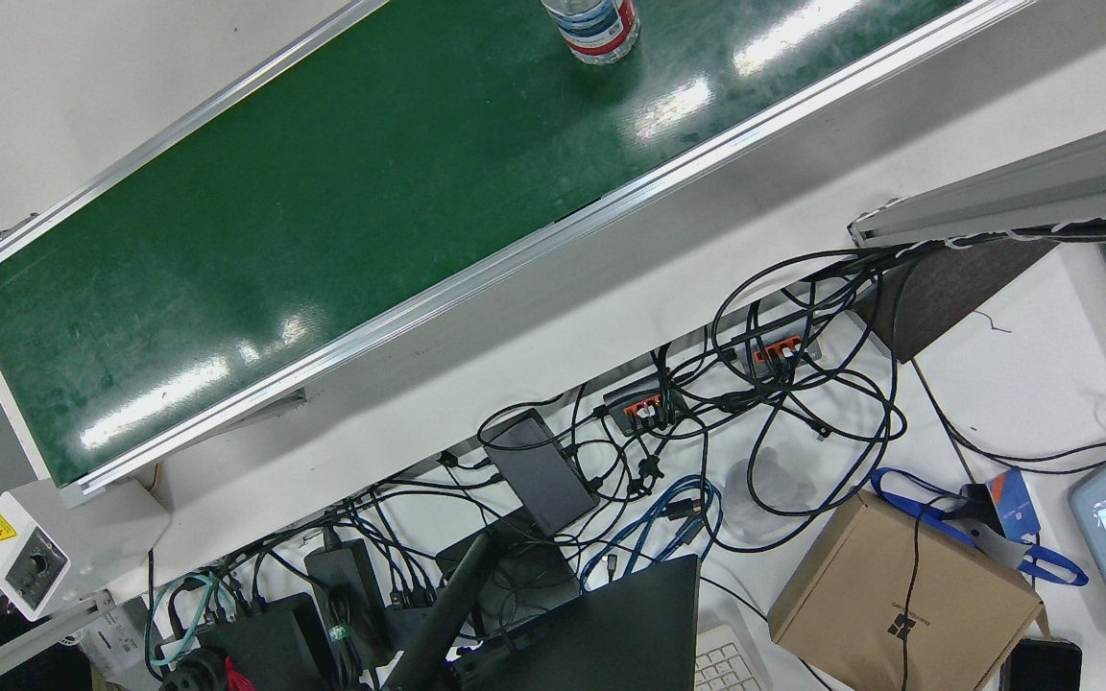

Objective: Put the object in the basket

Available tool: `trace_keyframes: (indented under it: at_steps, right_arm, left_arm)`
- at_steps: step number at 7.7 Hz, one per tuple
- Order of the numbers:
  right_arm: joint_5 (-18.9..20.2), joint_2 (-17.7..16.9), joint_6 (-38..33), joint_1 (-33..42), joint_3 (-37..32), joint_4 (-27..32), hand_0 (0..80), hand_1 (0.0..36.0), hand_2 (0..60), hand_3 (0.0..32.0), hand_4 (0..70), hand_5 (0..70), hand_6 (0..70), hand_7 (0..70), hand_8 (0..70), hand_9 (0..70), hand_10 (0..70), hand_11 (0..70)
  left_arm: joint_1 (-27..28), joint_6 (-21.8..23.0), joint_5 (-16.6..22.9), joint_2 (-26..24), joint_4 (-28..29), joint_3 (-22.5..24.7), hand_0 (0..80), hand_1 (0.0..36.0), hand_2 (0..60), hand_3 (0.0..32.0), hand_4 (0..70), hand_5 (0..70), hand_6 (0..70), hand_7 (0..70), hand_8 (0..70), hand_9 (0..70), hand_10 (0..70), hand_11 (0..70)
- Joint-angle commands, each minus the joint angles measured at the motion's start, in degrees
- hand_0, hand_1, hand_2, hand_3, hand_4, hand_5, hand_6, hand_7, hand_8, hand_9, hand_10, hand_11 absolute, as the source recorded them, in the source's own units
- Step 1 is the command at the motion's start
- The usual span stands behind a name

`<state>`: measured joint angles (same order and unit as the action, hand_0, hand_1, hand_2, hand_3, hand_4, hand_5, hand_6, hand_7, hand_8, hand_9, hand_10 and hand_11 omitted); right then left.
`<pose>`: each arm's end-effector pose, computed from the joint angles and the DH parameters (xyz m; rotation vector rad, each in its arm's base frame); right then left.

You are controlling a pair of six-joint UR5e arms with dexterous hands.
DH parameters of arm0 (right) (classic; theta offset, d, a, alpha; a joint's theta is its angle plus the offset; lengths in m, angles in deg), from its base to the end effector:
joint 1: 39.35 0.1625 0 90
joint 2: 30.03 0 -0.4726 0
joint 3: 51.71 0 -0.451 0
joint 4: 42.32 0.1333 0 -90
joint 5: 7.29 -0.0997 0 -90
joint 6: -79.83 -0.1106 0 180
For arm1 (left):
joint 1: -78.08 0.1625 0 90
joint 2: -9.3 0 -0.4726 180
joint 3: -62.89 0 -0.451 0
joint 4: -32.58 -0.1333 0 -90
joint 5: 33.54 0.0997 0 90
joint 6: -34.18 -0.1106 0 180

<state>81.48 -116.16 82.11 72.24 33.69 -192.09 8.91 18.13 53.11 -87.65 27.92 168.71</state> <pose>0.3573 -0.5342 0.6721 -0.5457 2.5042 -1.4689 0.0859 -0.6189 0.5175 -0.0474 2.3080 -1.6089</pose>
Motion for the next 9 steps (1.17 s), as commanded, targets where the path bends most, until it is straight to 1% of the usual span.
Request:
trace_keyframes:
  at_steps: [1,7,9]
  right_arm:
    - [0.0,0.0,0.0,0.0,0.0,0.0,0.0,0.0,0.0,0.0,0.0,0.0,0.0,0.0,0.0,0.0,0.0,0.0]
    - [0.0,0.0,0.0,-0.1,0.0,0.0,0.0,0.0,0.0,0.0,0.0,0.0,0.0,0.0,0.0,0.0,0.0,0.0]
    - [0.0,0.0,0.0,0.0,0.0,0.0,0.0,0.0,0.0,0.0,0.0,0.0,0.0,0.0,0.0,0.0,0.0,0.0]
  left_arm:
    - [-0.1,0.1,0.0,0.0,0.0,0.0,49.3,8.5,0.0,0.0,13.1,15.2,3.4,1.9,4.1,3.5,6.9,11.1]
    - [-0.3,0.4,0.0,0.0,0.0,0.0,49.2,8.3,0.0,0.0,13.2,15.1,3.5,2.0,4.4,3.8,6.8,11.0]
    - [-0.2,0.5,0.0,0.0,0.0,0.1,48.8,7.7,0.0,0.0,11.1,14.8,2.6,1.5,3.2,3.0,6.2,10.1]
